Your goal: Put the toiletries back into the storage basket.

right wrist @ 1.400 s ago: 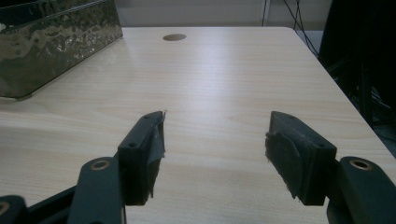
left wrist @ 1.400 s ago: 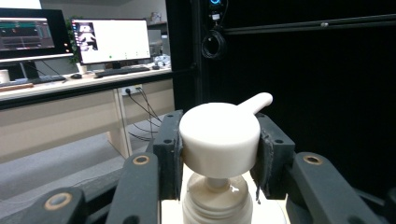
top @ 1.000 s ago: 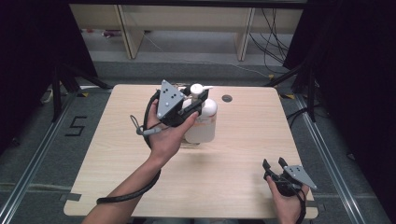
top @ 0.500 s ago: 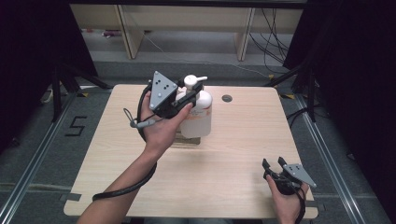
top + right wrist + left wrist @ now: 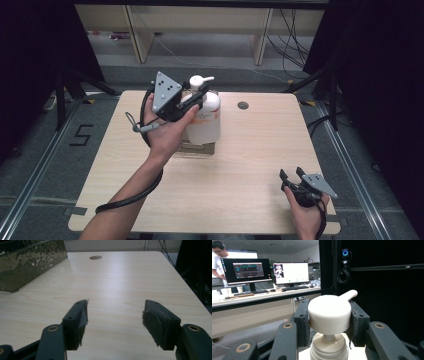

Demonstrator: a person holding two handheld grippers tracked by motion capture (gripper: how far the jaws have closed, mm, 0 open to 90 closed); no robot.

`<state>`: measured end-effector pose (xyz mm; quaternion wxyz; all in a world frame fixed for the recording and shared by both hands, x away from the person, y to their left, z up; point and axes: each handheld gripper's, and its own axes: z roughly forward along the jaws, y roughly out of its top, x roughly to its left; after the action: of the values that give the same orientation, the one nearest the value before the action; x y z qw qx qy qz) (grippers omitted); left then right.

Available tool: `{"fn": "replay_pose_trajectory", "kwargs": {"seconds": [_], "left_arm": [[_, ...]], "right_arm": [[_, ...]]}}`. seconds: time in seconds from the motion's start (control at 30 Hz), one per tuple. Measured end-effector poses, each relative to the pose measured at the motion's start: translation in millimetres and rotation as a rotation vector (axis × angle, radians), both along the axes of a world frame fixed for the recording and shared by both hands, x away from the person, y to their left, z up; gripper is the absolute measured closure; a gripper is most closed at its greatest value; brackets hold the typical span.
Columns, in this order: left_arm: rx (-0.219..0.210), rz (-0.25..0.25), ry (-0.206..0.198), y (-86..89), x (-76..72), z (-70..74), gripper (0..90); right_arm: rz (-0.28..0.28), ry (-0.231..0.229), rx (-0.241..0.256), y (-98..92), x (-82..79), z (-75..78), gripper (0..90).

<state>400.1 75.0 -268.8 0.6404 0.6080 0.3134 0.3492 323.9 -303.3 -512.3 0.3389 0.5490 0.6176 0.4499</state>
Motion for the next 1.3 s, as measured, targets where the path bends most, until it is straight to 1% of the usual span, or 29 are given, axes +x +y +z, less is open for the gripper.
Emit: {"fn": "replay_pose_trajectory", "kwargs": {"seconds": [0.03,0.07,0.1,0.13,0.2,0.27,0.3,0.33,0.37,0.4,0.47,0.5,0.53,0.57,0.6,0.63,0.73,0.77,0.8,0.83,0.93,0.97,1.0,1.03,1.07,1.1,1.23,1.27,1.3], "left_arm": [[0.003,0.003,0.001,1.5,1.6,-0.3,58.9],[0.004,0.003,0.005,3.1,3.5,-0.8,58.9],[0.004,0.002,0.011,6.3,8.0,-2.1,58.9],[0.004,0.002,0.011,6.3,8.0,-2.1,58.9],[0.011,0.005,0.014,11.4,13.4,-4.6,58.9],[0.011,0.008,0.015,12.9,15.1,-5.7,58.9],[0.015,0.013,0.019,16.2,18.1,-7.4,58.9],[0.015,0.013,0.019,16.2,18.1,-7.4,58.9],[0.02,0.015,0.019,19.3,21.1,-9.0,58.9],[0.021,0.018,0.02,20.9,22.6,-9.8,58.9],[0.024,0.023,0.025,23.7,25.6,-11.2,58.9],[0.025,0.022,0.025,24.7,27.3,-11.8,58.9],[0.025,0.022,0.025,24.7,27.3,-11.8,58.9],[0.025,0.024,0.025,25.4,29.0,-12.4,58.9],[0.029,0.024,0.027,26.2,30.2,-12.9,58.9],[0.029,0.024,0.026,26.8,32.8,-14.0,58.9],[0.032,0.021,0.025,27.5,35.1,-14.8,58.9],[0.034,0.022,0.026,28.6,37.3,-15.7,58.9],[0.034,0.022,0.026,28.6,37.3,-15.7,58.9],[0.04,0.024,0.032,30.0,39.4,-16.8,58.9],[0.043,0.022,0.033,31.7,42.5,-19.1,58.9],[0.045,0.023,0.035,32.3,43.3,-20.0,58.9],[0.045,0.023,0.035,32.3,43.3,-20.0,58.9],[0.047,0.023,0.038,33.4,44.9,-22.2,58.9],[0.047,0.023,0.038,33.4,44.9,-22.2,58.9],[0.044,0.023,0.044,34.1,46.5,-24.5,58.9],[0.046,0.026,0.048,35.1,48.8,-27.4,58.9],[0.048,0.025,0.05,35.4,50.2,-29.0,58.9],[0.048,0.025,0.05,35.4,50.2,-29.0,58.9]], "right_arm": [[0.014,-0.011,0.008,-0.6,1.4,-0.9,37.3],[0.014,-0.011,0.008,-0.6,1.4,-0.9,37.3],[0.013,0.001,0.019,-0.3,1.0,-0.7,37.2],[0.0,-0.006,0.033,0.9,0.7,-1.0,37.1],[-0.007,-0.023,0.0,-1.7,0.6,-0.8,37.1],[-0.007,-0.024,0.002,-1.8,0.3,-0.8,37.1],[-0.002,-0.027,0.011,-0.9,0.7,-1.2,37.1],[-0.002,-0.027,0.011,-0.9,0.7,-1.2,37.1],[-0.013,0.002,-0.004,-0.6,-1.4,0.6,37.2],[-0.018,-0.008,-0.016,-0.6,-0.9,0.3,37.3],[-0.02,0.002,-0.014,-0.4,-1.1,0.5,37.3],[-0.023,-0.008,-0.01,-0.1,-0.8,0.1,37.3],[-0.009,-0.027,0.004,-0.3,0.2,-1.0,37.3],[-0.012,-0.012,-0.013,-1.3,-1.2,0.2,37.3],[-0.013,-0.013,-0.006,-1.1,-1.2,0.2,37.3],[-0.028,0.009,0.034,1.7,-2.7,0.5,37.3],[-0.025,0.002,0.028,1.4,-2.3,0.1,37.3],[-0.021,-0.018,0.018,0.8,-0.8,-0.8,37.3],[-0.021,-0.018,0.018,0.8,-0.8,-0.8,37.3],[-0.019,-0.025,-0.004,-0.2,-0.2,-0.7,37.3],[-0.013,-0.029,-0.001,-0.3,-0.1,-0.9,37.3],[-0.014,-0.031,-0.01,-0.9,-0.2,-0.7,37.3],[-0.014,-0.031,-0.01,-0.9,-0.2,-0.7,37.3],[-0.021,-0.016,0.01,0.9,-0.7,-0.7,37.3],[-0.021,-0.016,0.01,0.9,-0.7,-0.7,37.3],[-0.02,-0.018,-0.002,1.0,-0.5,-0.6,37.3],[-0.018,-0.013,0.003,1.6,-0.9,-0.4,37.3],[0.002,-0.02,0.004,1.2,0.2,-0.9,37.3],[0.002,-0.02,0.004,1.2,0.2,-0.9,37.3]]}}
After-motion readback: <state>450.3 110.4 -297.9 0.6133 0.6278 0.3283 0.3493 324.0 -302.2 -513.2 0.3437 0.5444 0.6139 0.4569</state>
